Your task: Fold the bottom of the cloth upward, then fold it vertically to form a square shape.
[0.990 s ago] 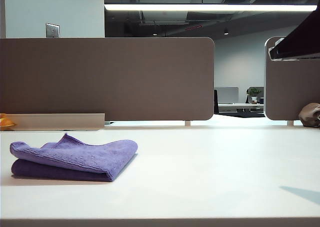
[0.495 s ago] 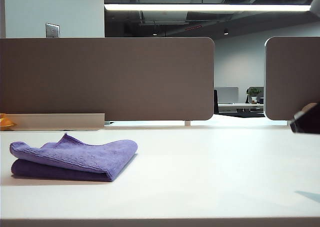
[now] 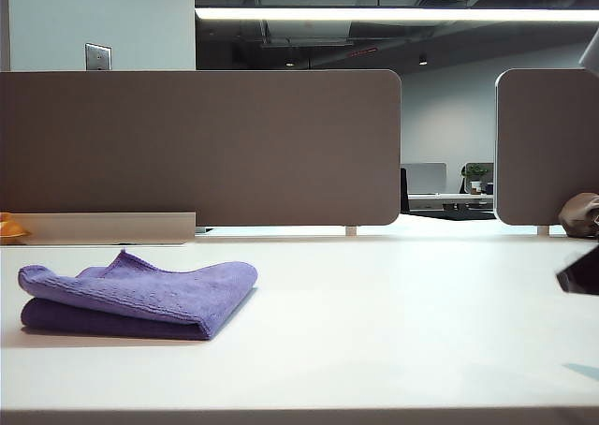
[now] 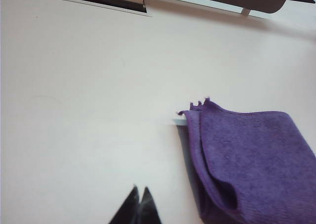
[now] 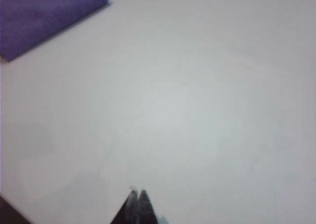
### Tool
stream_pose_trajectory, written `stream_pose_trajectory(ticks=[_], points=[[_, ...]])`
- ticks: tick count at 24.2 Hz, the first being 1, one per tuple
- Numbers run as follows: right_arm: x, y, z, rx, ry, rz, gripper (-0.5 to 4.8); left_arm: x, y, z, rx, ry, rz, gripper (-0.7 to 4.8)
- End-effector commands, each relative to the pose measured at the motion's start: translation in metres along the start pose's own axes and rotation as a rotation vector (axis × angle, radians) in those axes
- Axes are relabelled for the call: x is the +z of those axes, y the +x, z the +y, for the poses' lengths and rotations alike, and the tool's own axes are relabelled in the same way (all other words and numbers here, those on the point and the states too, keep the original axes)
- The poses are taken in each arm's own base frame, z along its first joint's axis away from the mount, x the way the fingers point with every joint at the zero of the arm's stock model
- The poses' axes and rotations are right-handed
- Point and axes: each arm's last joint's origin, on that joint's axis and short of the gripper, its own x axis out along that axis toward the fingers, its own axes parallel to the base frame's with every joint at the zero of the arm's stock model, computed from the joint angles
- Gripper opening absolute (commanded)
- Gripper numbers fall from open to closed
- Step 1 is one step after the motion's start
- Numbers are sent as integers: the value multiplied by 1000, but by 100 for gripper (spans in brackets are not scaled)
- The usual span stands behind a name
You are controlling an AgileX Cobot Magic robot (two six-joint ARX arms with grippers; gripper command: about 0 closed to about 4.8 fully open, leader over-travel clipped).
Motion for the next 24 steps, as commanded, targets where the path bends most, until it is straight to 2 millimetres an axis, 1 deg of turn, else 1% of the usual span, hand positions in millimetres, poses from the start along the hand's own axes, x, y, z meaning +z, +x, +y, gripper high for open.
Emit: stream_pose_trajectory(ticks=[1,24], points=[[-4,0,0,-1,-3,25,-5,0,0,1,21,2,3,-5],[-3,0,0,-5,-2,15,0,0,0,1,18,1,-1,-5]])
